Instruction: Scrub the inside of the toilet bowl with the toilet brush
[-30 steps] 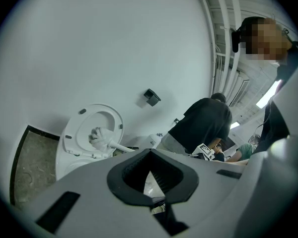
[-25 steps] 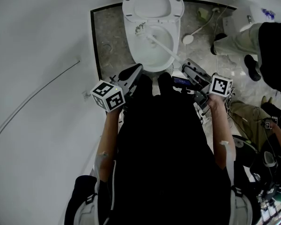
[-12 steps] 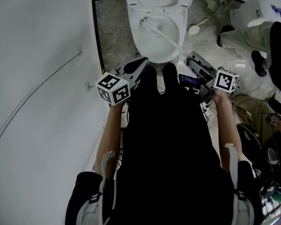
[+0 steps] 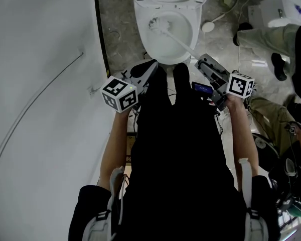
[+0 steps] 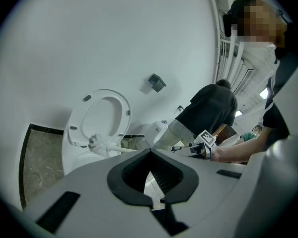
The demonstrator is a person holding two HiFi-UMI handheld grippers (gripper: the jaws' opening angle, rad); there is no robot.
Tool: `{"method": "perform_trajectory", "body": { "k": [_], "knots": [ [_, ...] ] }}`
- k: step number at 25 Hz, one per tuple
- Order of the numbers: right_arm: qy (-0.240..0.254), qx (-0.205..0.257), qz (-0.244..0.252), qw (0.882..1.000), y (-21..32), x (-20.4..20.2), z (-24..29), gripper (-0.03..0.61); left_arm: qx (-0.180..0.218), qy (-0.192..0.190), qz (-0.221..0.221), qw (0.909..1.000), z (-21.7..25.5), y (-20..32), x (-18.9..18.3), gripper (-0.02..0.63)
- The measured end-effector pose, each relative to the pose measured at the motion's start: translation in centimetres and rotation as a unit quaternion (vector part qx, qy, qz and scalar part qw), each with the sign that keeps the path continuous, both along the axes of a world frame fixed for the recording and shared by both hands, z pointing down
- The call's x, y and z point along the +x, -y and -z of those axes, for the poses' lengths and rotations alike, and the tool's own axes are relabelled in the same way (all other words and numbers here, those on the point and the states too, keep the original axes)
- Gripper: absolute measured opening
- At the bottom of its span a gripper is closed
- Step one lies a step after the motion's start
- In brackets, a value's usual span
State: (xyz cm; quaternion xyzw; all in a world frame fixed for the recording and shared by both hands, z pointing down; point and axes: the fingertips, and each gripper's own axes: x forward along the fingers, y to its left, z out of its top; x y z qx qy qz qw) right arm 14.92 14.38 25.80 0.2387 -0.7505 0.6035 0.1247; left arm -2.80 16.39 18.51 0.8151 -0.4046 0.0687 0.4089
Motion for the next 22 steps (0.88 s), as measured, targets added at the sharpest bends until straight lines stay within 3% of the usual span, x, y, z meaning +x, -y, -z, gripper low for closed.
{"method": "perform_trajectory", "body": {
  "k": [10, 22],
  "knots": [
    [-0.037, -0.013, 0.030, 0.999, -0.1, 0.4, -4.4, 0.161, -0.046, 0.020, -0.027, 0.9984, -4.1, -0.7, 0.5, 0.009],
    [-0.072, -0.042, 0.029, 0.996, 2.3, -1.2, -12.8, 0.161, -0.074, 0.007, -0.029, 0.9968, -10.5, 1.5, -1.6, 0.009]
  ]
}}
